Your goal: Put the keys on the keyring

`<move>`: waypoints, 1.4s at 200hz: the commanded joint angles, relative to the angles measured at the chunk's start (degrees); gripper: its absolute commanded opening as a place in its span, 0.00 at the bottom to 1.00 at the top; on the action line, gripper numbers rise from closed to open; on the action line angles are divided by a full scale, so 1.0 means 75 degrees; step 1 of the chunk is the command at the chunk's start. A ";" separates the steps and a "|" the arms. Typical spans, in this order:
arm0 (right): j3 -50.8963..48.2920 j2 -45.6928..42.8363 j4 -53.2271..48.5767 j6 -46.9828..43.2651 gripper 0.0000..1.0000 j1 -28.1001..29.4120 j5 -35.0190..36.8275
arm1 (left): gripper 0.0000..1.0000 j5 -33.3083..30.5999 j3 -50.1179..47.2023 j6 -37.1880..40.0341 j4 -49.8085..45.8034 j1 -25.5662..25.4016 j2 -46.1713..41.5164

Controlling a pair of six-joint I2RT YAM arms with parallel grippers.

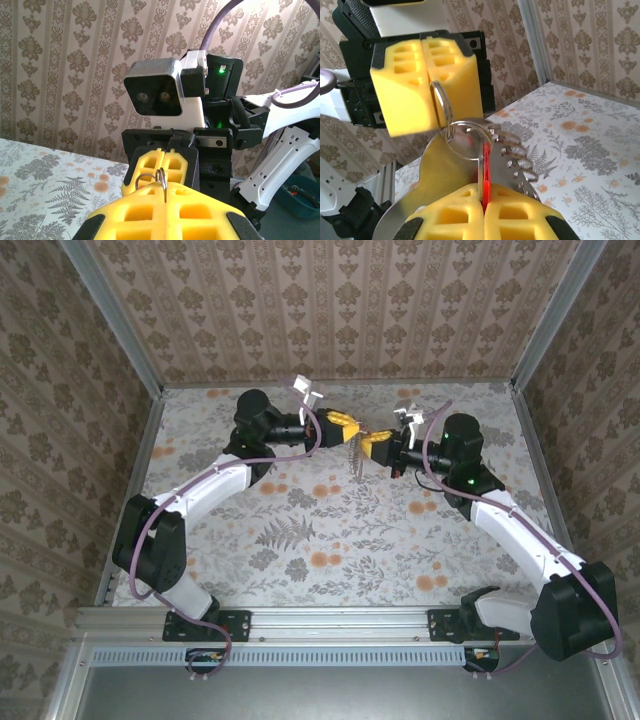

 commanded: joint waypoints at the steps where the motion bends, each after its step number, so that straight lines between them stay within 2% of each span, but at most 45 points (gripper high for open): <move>1: 0.0261 0.0026 -0.0455 -0.0279 0.00 0.0158 -0.0216 | 0.00 0.0186 0.0010 -0.0595 0.1242 0.0091 -0.0070; 91: 0.0507 0.0104 -0.0950 -0.0586 0.00 0.0344 -0.0169 | 0.00 0.0040 0.0007 -0.0817 0.1477 0.0104 0.0095; 103: 0.0453 0.0030 -0.0890 -0.0503 0.16 0.0267 -0.0086 | 0.00 -0.0011 0.0010 -0.0803 0.1432 0.0104 0.0095; 127: 0.0132 -0.0325 -0.0635 -0.0225 0.30 -0.0106 0.0051 | 0.00 -0.0105 -0.0002 -0.0793 0.1384 0.0116 0.0107; 173: -0.0412 -0.1044 0.0352 0.0614 0.33 -0.0929 -0.0129 | 0.00 -0.0144 -0.0002 -0.0919 0.1521 0.0104 0.0206; 218: -0.0217 -0.0659 0.1648 0.1593 0.48 -0.0927 -0.0156 | 0.00 -0.0119 -0.0013 -0.1207 0.1900 0.0081 0.0315; 248: -0.0088 -0.0266 0.2541 0.2229 0.49 -0.0899 -0.0369 | 0.00 -0.0074 0.0009 -0.1437 0.2146 0.0068 0.0399; 280: 0.0101 -0.0013 0.2703 0.2303 0.50 -0.0700 -0.0460 | 0.00 -0.0073 0.0040 -0.1446 0.2154 0.0023 0.0446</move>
